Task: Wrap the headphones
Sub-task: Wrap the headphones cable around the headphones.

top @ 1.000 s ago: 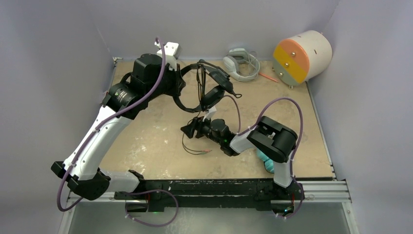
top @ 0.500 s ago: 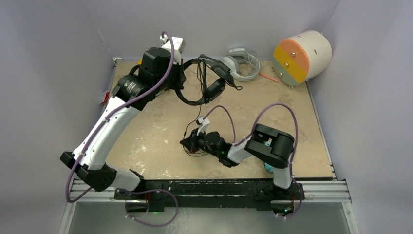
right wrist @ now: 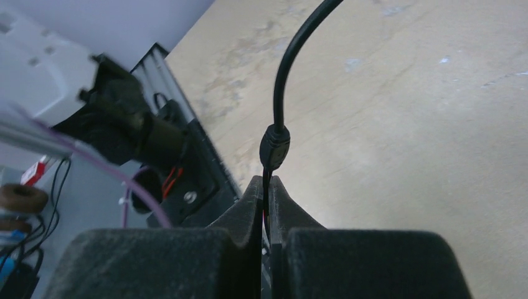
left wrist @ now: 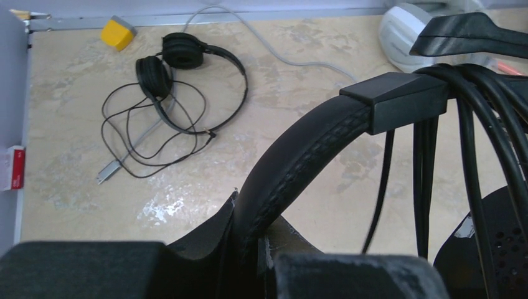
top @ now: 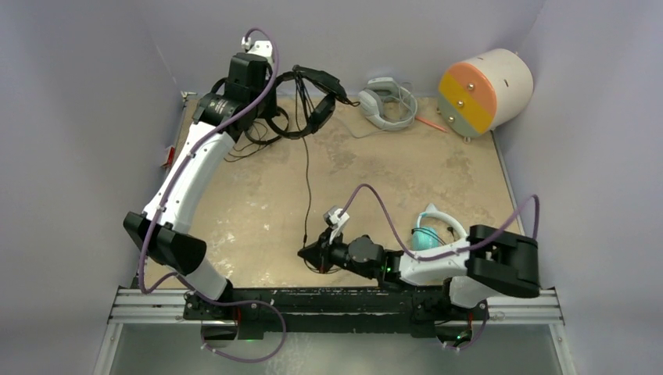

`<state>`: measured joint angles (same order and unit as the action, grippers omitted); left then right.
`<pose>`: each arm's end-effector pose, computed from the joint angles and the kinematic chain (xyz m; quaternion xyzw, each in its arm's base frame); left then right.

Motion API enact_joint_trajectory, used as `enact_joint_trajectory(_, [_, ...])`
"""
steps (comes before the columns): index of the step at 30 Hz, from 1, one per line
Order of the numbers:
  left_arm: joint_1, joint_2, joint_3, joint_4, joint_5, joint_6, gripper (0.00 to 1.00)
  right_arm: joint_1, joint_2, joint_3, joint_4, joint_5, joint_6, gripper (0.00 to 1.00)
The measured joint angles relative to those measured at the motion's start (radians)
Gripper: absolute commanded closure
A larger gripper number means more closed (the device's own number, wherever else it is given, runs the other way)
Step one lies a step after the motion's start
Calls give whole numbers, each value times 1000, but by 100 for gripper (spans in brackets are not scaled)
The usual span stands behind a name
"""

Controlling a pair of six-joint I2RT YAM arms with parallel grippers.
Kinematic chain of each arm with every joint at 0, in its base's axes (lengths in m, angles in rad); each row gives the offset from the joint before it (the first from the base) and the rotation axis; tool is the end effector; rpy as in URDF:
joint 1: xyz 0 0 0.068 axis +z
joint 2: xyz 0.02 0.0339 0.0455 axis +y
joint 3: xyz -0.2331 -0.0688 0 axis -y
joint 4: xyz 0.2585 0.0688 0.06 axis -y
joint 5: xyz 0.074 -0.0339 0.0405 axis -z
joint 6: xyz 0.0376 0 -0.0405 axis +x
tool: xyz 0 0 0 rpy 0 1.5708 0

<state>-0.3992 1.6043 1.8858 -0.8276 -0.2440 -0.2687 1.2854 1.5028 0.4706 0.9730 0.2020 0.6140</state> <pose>0.3296 -0.1292 0.4185 -0.0031 0.8672 -0.0593 0.4945 0.0914 0.2847 0.1484 -0.1732 0.7064 0.5122 0.4568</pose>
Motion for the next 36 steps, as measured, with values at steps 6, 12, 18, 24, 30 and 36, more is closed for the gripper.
enact_joint_trajectory(6, [14, 35, -27, 37, -102, 14, 100, 102, -210, 8, -195, 81, -84, 100])
enact_joint_trajectory(12, [21, 53, -111, 95, -235, 31, 100, 137, -356, 133, -471, 132, -151, 100])
enact_joint_trajectory(18, [23, 57, -218, 158, -267, 64, 100, 141, -430, 337, -748, 184, -221, 100])
enact_joint_trajectory(24, [-6, -4, -432, 255, -289, 161, 100, 134, -436, 578, -1041, 285, -354, 100])
enact_joint_trajectory(30, [-130, -151, -615, 312, -311, 301, 100, 32, -417, 811, -1254, 275, -497, 100])
enact_joint_trajectory(36, [-208, -270, -726, 317, -239, 360, 100, -104, -386, 959, -1392, 192, -615, 100])
